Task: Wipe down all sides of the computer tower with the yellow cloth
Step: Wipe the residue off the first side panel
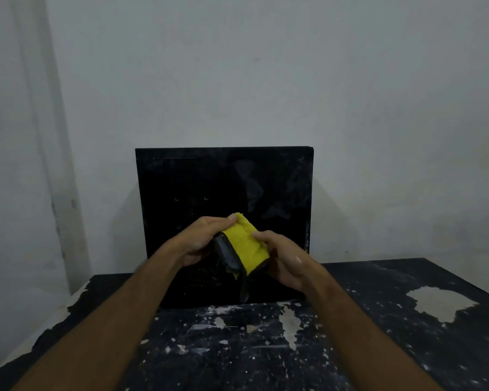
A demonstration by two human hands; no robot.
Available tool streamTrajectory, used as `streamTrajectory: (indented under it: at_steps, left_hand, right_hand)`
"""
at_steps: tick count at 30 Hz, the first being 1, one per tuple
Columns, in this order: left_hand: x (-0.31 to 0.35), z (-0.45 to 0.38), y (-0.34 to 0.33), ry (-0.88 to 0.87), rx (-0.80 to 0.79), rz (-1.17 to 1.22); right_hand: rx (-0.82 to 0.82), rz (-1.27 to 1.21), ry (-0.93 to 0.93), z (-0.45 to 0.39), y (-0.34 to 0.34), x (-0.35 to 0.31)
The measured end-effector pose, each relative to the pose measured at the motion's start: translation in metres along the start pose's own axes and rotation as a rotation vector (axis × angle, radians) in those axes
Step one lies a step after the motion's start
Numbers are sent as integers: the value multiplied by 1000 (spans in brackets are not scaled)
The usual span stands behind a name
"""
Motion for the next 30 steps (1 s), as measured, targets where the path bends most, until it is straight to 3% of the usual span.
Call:
streamTrajectory:
  at_steps: [2,7,12,15,18,22,26,30]
  left_hand:
    - [-2,-6,-7,-4,12,-108]
    - [30,-26,-3,-195,103,-588]
    - [85,-39,21,-459,260,-735]
    - [119,-27,58,-672,458,-857]
    - [136,-5,96,-897,682,-1013]
    - [144,-7,144,-822,890,-1120]
    - [142,-26,171,-786,820,-1070]
    - [142,-29,174,-904,759,-1032]
  right_hand:
    - [22,16,55,2,-9,-9]
    - [306,-122,410,5,8,-42]
    - [595,-238,624,16,44,-73]
    - [907,45,836,32,62,-88]
    - [1111,335,935,32,72,-91]
    - [1227,626,840,1,84,-87]
    - [1266,848,819,-29,71,-92]
    - [1276,905,906,-42,48,-120]
Point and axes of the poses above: each hand's wrist, its own z-axis away from the middle knuckle, its own y-axis out of the back of the hand, x = y × z, the point moved 8 cm from there along -z, towards the middle knuckle, and after that the axes turned 11 degrees about -y, right-handed, at the moved point
